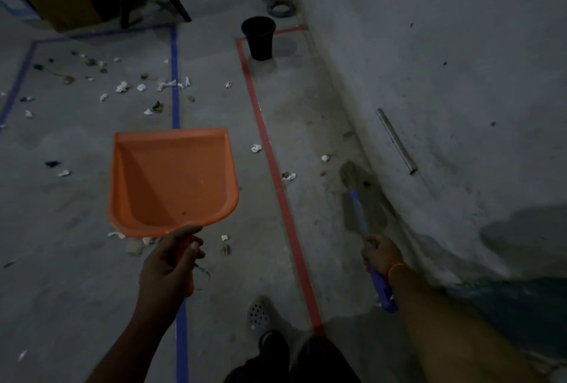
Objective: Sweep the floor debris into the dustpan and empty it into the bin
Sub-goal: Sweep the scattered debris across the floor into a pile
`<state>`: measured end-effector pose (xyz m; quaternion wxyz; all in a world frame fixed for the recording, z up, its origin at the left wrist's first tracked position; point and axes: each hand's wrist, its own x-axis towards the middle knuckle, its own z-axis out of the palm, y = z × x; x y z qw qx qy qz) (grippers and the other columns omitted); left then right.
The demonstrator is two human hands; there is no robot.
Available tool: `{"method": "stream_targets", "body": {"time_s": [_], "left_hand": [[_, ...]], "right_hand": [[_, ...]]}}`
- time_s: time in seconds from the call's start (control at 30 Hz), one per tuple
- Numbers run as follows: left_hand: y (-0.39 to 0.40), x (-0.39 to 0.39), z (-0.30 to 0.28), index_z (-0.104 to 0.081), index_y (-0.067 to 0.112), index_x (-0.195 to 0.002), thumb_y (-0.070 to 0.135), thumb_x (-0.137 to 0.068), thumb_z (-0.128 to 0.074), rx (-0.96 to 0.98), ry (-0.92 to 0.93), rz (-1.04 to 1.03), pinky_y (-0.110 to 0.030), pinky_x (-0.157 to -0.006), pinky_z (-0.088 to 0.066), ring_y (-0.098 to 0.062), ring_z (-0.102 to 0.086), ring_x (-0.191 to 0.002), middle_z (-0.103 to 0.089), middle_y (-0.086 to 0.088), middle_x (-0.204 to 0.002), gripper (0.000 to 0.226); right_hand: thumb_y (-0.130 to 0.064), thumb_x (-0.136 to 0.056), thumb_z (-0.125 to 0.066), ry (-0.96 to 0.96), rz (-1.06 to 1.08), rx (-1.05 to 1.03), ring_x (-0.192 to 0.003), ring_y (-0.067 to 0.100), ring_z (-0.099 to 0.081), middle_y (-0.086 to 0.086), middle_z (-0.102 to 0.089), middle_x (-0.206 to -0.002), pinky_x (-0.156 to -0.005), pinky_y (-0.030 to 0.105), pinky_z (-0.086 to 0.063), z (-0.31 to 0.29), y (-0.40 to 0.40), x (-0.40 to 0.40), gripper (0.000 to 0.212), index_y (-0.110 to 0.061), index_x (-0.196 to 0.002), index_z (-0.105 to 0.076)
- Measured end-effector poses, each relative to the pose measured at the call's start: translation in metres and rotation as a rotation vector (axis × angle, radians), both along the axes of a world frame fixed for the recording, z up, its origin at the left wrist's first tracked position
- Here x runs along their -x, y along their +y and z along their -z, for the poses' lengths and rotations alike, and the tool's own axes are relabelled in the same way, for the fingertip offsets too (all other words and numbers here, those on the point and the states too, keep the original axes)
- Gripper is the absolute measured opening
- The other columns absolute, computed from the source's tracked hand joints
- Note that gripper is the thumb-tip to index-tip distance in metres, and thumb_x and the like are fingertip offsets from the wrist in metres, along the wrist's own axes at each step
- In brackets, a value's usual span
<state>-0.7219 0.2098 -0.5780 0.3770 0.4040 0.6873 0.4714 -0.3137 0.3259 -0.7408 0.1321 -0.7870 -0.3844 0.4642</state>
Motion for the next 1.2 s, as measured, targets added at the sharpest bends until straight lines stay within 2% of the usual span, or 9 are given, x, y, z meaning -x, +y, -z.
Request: {"method": "stream_targets", "body": {"time_s": [0.17,0.27,0.37,0.43,0.5,0.67,0.87,1.1,1.2], "left_hand": [[0.018,-0.005,-0.001,-0.072,0.026,-0.114,0.003,-0.098,-0.061,-0.026,-0.025,-0.007,-0.017,-0.062,-0.052,-0.012,-0.067,-0.075,-0.073,-0.006,-0.092,0.030],[0.021,-0.011,0.002,-0.073,0.035,-0.109,0.002,-0.098,-0.062,-0.018,-0.018,-0.010,-0.017,-0.057,-0.051,-0.012,-0.066,-0.072,-0.074,-0.005,-0.089,0.037],[0.018,-0.021,0.005,-0.072,0.027,-0.114,0.005,-0.098,-0.062,0.008,-0.025,-0.036,-0.015,-0.052,-0.048,-0.009,-0.064,-0.068,-0.073,-0.007,-0.089,0.028],[0.016,-0.027,0.008,-0.071,0.020,-0.117,0.007,-0.098,-0.062,0.009,-0.035,-0.047,-0.016,-0.051,-0.048,-0.010,-0.064,-0.067,-0.072,-0.010,-0.090,0.025],[0.013,-0.032,0.011,-0.071,0.020,-0.117,0.007,-0.098,-0.062,0.015,-0.037,-0.052,-0.018,-0.049,-0.047,-0.011,-0.064,-0.067,-0.072,-0.011,-0.090,0.024],[0.005,-0.036,0.010,-0.071,0.017,-0.117,0.004,-0.098,-0.061,0.011,-0.047,-0.076,-0.021,-0.058,-0.052,-0.013,-0.067,-0.072,-0.073,-0.007,-0.087,0.025],[0.001,-0.018,0.004,-0.071,0.018,-0.119,0.007,-0.098,-0.061,0.007,-0.086,-0.107,-0.028,-0.067,-0.055,-0.020,-0.068,-0.078,-0.073,-0.009,-0.092,0.026],[0.003,0.020,-0.005,-0.071,0.019,-0.120,0.004,-0.099,-0.060,0.007,-0.067,-0.079,-0.025,-0.069,-0.056,-0.024,-0.069,-0.081,-0.072,-0.010,-0.096,0.029],[0.006,0.032,-0.006,-0.070,0.020,-0.119,0.004,-0.098,-0.059,0.013,-0.059,-0.055,-0.021,-0.065,-0.054,-0.020,-0.069,-0.079,-0.072,-0.009,-0.096,0.029]], "right_hand": [[-0.015,-0.066,-0.070,-0.103,0.024,0.018,-0.079,0.034,-0.068,0.013,-0.070,-0.097,-0.075,0.049,-0.059,0.035,-0.010,-0.038,0.051,-0.021,-0.116,-0.062],[-0.011,-0.072,-0.068,-0.098,0.050,0.051,-0.083,0.036,-0.067,0.014,-0.068,-0.101,-0.075,0.049,-0.059,0.039,-0.007,-0.052,0.050,-0.024,-0.120,-0.059],[-0.014,-0.068,-0.069,-0.086,0.041,0.063,-0.081,0.036,-0.068,0.017,-0.068,-0.102,-0.071,0.049,-0.060,0.054,-0.003,-0.066,0.050,-0.025,-0.115,-0.060],[-0.016,-0.066,-0.067,-0.086,0.003,0.081,-0.073,0.035,-0.068,0.017,-0.069,-0.097,-0.066,0.045,-0.061,0.038,0.000,-0.057,0.045,-0.026,-0.109,-0.060],[-0.006,-0.073,-0.065,-0.059,-0.028,0.100,-0.067,0.033,-0.066,0.019,-0.068,-0.095,-0.063,0.039,-0.059,0.022,0.004,-0.041,0.041,-0.027,-0.108,-0.059],[-0.001,-0.072,-0.066,-0.011,-0.176,0.097,-0.063,0.035,-0.066,0.020,-0.067,-0.094,-0.057,0.041,-0.059,0.029,0.017,-0.009,0.049,-0.019,-0.117,-0.062],[-0.003,-0.078,-0.067,0.019,-0.446,0.109,-0.080,0.033,-0.067,0.014,-0.063,-0.105,-0.066,0.042,-0.060,0.018,0.028,0.057,0.047,-0.020,-0.121,-0.056],[0.006,-0.078,-0.063,0.106,-0.428,0.037,-0.071,0.028,-0.065,0.016,-0.062,-0.106,-0.056,0.040,-0.060,0.024,0.027,0.109,0.048,-0.016,-0.120,-0.060],[0.006,-0.078,-0.066,0.081,-0.384,-0.030,-0.077,0.029,-0.065,0.012,-0.060,-0.111,-0.056,0.041,-0.060,0.023,0.028,0.099,0.045,-0.021,-0.113,-0.060]]}}
